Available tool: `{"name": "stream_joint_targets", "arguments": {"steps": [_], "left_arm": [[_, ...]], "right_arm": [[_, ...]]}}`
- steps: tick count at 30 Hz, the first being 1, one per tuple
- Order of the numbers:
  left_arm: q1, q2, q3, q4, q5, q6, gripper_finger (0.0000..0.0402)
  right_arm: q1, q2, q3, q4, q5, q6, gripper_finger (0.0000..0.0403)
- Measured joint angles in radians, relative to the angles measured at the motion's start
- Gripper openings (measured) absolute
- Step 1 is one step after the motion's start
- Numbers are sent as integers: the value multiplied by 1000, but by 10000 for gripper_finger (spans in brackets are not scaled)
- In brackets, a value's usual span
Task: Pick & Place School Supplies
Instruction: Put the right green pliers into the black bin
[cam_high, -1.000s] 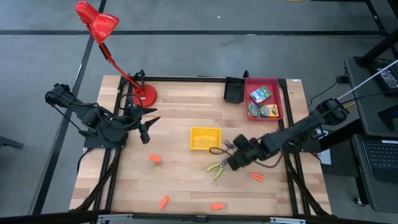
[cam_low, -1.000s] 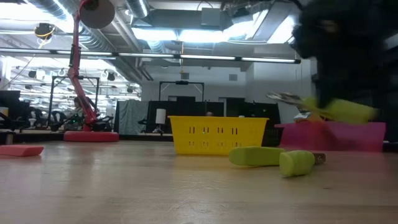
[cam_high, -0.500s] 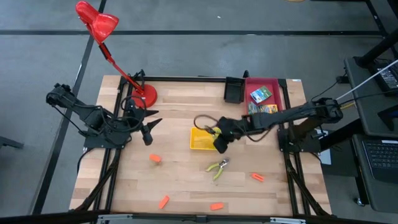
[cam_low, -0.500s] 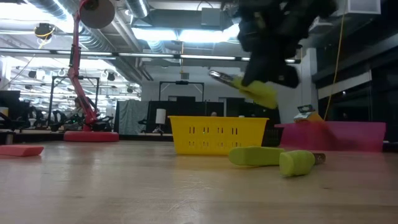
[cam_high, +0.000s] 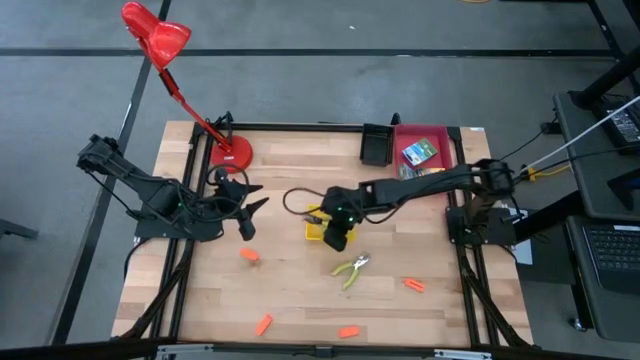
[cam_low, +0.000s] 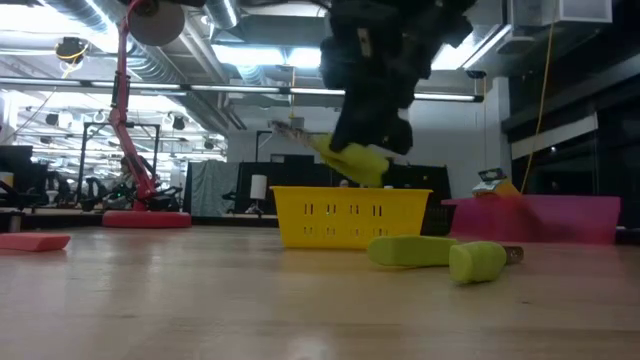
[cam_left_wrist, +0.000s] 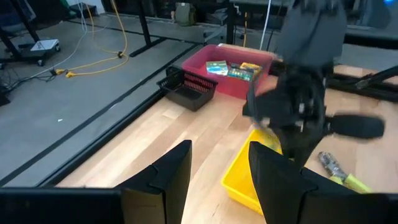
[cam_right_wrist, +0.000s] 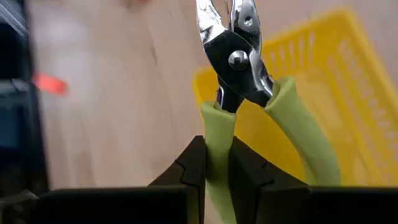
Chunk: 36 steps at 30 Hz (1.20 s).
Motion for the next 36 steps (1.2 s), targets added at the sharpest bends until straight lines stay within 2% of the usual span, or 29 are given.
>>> {"name": "stream_joint_targets", "arguments": {"steps": [4, 11, 18, 22, 29, 36], "left_arm": [[0, 1, 0, 24, -12, 0, 159], [9, 1, 0, 21, -23, 0, 159], [36, 1, 0, 17, -23, -7, 159], [65, 1, 0, 18, -22, -13, 159], [92, 1, 0, 21, -26, -13, 159], [92, 1, 0, 27, -33, -26, 159]], "right_arm": [[-1, 21, 9, -31, 18, -14, 41], [-19, -16, 12, -74, 151, -42, 41], [-165, -127, 12, -144, 313, -29, 41], [-341, -152, 12, -206, 303, 66, 41], [-662, -146, 10, -240, 243, 103, 41], [-832, -146, 10, -240, 98, 153, 41]]}}
